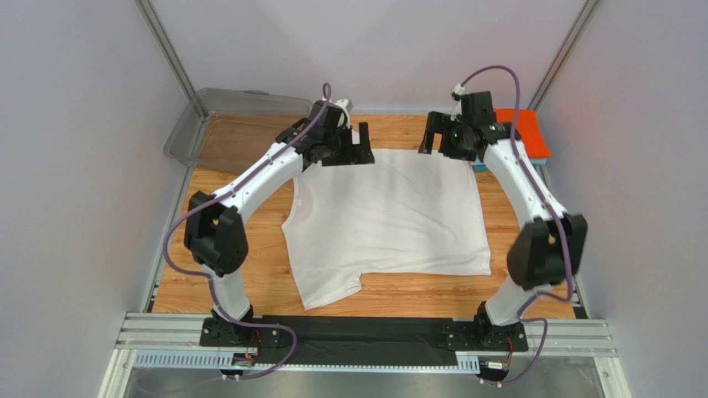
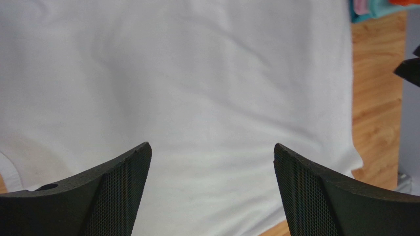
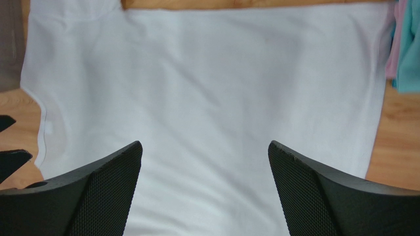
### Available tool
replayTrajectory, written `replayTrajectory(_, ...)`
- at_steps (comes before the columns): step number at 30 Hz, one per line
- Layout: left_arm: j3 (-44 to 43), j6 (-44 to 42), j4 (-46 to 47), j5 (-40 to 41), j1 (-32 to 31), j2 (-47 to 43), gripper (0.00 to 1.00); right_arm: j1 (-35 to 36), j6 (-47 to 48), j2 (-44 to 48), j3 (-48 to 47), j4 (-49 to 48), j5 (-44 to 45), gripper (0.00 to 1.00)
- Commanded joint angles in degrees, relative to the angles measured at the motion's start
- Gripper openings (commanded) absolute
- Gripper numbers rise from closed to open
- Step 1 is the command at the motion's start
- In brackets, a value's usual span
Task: Fold and stack the t-shirts
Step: Fold the tshirt
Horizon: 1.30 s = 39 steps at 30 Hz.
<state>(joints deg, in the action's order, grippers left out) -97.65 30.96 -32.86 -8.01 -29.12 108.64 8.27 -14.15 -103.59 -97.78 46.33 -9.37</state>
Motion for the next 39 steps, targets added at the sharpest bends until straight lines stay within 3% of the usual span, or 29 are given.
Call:
replayTrajectory(1,8.7,-0.4,4.5,-2.0,-5.0,-7.0,1.00,0.5,-6.1,17.1,18.3,-5.3,8.7,1.00)
replayTrajectory(3,12.9,1.1,8.7,-3.1,-8.4,-9.6,1.00,0.1,-9.5,25.9,27.3,-6.7,11.9,1.00)
replayTrajectory(4,16.0,1.6,10.3,-4.2,-9.4,-9.8,1.00,-0.4,-10.1,33.6,36.3,-7.2,11.9,1.00)
replayTrajectory(7,18.5,3.0,14.8,-7.8,-13.5,-8.5,1.00,-4.1,-15.6,43.4,47.4,-5.6,12.7,1.00)
replayTrajectory(11,18.6,4.2,16.8,-8.6,-16.1,-4.1,1.00,-15.6,-19.4,54.0,61.5,-2.9,8.4,0.99)
replayTrajectory(17,20.6,5.7,19.3,-10.4,-16.2,0.7,1.00,-21.7,-20.9,53.6,63.1,-1.3,5.0,0.86)
replayTrajectory(18,21.0,5.9,19.2,-10.1,-16.2,1.2,1.00,-21.7,-21.2,52.1,63.1,-1.2,5.0,0.75)
replayTrajectory(22,22.6,6.1,20.6,-10.3,-16.2,2.0,1.00,-21.8,-21.6,48.7,63.9,-0.9,5.5,0.53)
replayTrajectory(27,24.1,5.6,20.6,-10.0,-16.2,2.8,1.00,-21.9,-22.4,46.8,63.5,0.2,11.7,0.49)
replayTrajectory(35,24.8,3.7,20.6,-9.2,-16.2,3.9,1.00,-22.2,-25.6,49.1,63.2,2.5,18.5,0.30)
replayTrajectory(39,24.7,3.1,21.2,-10.5,-16.2,4.5,1.00,-22.2,-26.8,48.3,63.5,2.1,20.2,0.27)
